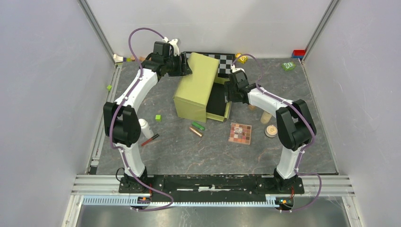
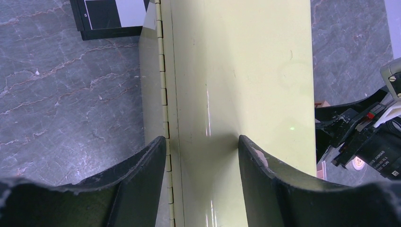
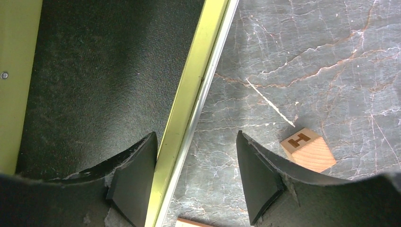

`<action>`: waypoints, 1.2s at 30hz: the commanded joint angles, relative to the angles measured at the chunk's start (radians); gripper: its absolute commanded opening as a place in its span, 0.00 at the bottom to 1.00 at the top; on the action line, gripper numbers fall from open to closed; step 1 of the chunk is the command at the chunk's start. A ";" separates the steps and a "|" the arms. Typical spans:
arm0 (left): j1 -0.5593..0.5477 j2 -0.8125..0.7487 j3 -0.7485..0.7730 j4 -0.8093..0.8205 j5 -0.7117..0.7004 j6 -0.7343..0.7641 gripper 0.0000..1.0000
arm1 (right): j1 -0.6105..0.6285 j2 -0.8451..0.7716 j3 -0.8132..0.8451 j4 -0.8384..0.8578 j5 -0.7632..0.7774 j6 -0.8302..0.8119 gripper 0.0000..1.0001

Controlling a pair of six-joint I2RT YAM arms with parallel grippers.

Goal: Organize the makeup
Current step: Pick up the makeup from the center of the board.

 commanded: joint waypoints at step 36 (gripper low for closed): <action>0.002 -0.265 -0.260 0.066 -0.232 0.044 0.89 | 0.241 -0.570 -0.440 0.355 -0.303 -0.132 0.70</action>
